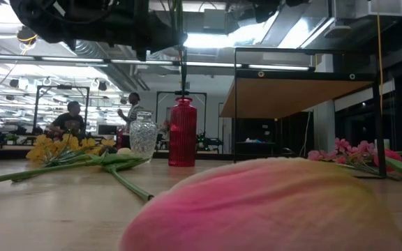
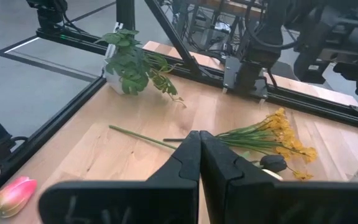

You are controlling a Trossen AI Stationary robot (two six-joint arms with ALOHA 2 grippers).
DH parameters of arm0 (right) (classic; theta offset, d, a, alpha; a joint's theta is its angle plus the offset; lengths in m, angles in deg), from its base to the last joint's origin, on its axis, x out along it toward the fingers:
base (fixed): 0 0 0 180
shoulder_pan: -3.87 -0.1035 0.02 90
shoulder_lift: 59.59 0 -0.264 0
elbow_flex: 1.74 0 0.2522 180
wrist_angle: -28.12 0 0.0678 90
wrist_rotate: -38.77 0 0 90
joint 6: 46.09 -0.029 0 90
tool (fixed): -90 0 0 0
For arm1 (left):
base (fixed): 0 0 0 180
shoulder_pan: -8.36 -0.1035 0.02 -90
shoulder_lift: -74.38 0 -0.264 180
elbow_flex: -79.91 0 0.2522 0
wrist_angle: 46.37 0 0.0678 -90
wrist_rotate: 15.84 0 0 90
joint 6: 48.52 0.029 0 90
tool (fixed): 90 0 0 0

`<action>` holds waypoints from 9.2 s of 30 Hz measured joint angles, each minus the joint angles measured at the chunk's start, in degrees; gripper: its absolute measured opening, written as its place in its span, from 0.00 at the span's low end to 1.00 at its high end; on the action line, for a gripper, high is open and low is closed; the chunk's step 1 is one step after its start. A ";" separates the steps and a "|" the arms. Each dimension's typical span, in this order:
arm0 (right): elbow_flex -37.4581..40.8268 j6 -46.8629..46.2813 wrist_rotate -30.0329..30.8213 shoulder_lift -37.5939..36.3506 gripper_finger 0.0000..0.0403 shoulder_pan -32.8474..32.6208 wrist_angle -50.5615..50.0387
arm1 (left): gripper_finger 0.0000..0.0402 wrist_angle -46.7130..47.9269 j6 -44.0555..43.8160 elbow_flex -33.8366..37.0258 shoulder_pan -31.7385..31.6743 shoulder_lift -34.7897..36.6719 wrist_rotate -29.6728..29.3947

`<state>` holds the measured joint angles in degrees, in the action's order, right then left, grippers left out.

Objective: Pick and place flowers into a vace then onto a shelf
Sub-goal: Put the white flowers into the red vase, then put the red tulip into the red vase

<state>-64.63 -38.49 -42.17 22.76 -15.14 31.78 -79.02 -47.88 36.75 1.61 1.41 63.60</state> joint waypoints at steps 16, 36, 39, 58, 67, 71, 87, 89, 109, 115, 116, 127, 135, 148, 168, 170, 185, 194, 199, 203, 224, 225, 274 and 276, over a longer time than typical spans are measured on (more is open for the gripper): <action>0.00 -0.02 0.00 0.00 0.02 0.00 0.44 | 0.05 0.36 -1.00 -0.01 -1.24 -4.13 1.70; 0.00 -4.49 0.00 0.00 0.02 0.01 -0.74 | 0.42 7.80 -0.85 -0.07 -1.24 -3.53 -1.41; 0.00 -4.56 0.00 0.00 0.02 0.02 -0.71 | 0.45 10.72 -0.96 -0.34 -1.24 -2.39 -0.72; -3.24 -13.47 -0.02 -0.92 0.02 0.02 -9.28 | 0.44 37.64 7.08 -0.35 7.96 16.52 -10.04; -12.55 -19.07 1.44 -0.92 0.02 -2.14 -28.34 | 0.25 38.78 12.24 -0.35 20.27 17.98 -16.50; -12.85 -26.37 8.62 -0.92 0.02 -6.05 -33.28 | 0.10 40.52 12.35 -0.35 24.78 17.84 -17.86; -12.83 -56.93 17.02 1.98 0.00 -18.59 -37.61 | 0.00 40.17 11.91 -0.34 31.13 14.66 -12.79; -13.58 -61.73 17.00 2.74 0.00 -19.38 -40.84 | 0.00 40.21 11.01 -0.35 31.13 13.84 -12.72; -42.58 -103.33 16.53 17.41 0.00 -27.55 -93.81 | 0.01 40.19 10.50 -0.35 31.02 9.05 -12.76; -40.76 -110.18 16.37 17.53 0.03 -27.65 -98.92 | 0.01 40.25 9.27 -0.35 31.02 9.05 -11.32; -40.54 -111.69 16.36 17.53 0.04 -27.65 -99.55 | 0.01 40.25 9.23 -0.33 31.02 9.05 -10.82; -36.64 -116.92 14.91 17.51 0.27 -27.61 -99.50 | 0.01 40.74 9.14 -0.33 31.02 9.05 -10.29; -30.82 -120.01 11.61 17.46 0.47 -26.89 -99.53 | 0.01 40.78 9.12 -0.33 31.02 9.05 -10.29; -24.40 -120.77 4.03 17.45 0.51 -21.25 -96.32 | 0.01 40.71 7.02 -0.33 31.02 9.05 -10.32; -16.66 -116.61 1.84 17.19 0.51 -19.04 -85.10 | 0.00 40.71 7.07 -0.33 31.02 9.05 -8.28; -14.98 -116.62 1.81 17.18 0.51 -19.04 -81.72 | 0.01 40.73 7.07 -0.33 31.00 9.05 -8.27; -5.79 -118.14 1.86 17.18 0.51 -19.04 -68.24 | 0.01 40.73 7.13 -0.33 31.01 9.05 -8.22; -2.56 -118.48 2.27 16.87 0.50 -19.08 -64.69 | 0.01 40.73 7.07 -0.33 31.00 9.05 -8.20; -2.45 -118.51 1.31 16.96 0.44 -19.04 -63.41 | 0.01 40.76 7.04 -0.33 31.00 9.05 -8.20; -2.43 -119.24 -0.94 16.96 0.37 -18.91 -62.60 | 0.00 40.73 7.04 -0.33 31.00 9.05 -8.20; -2.41 -127.55 -1.20 17.16 0.01 -19.08 -63.71 | 0.01 40.73 7.02 -0.33 31.02 9.05 -8.20; -2.45 -128.24 -1.16 17.20 0.01 -19.23 -64.09 | 0.00 40.73 7.02 -0.33 31.02 9.05 -8.20; -28.92 -131.64 19.76 15.63 0.00 -21.73 -107.41 | 0.00 41.08 5.93 -0.31 31.02 9.05 -7.54; -28.92 -130.86 21.30 15.63 0.00 -21.73 -107.40 | 0.01 41.10 5.93 -0.31 31.02 9.05 -7.54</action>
<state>-93.55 -169.35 -20.87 38.38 -36.87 -75.62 -37.92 -41.95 36.44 32.64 10.45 56.06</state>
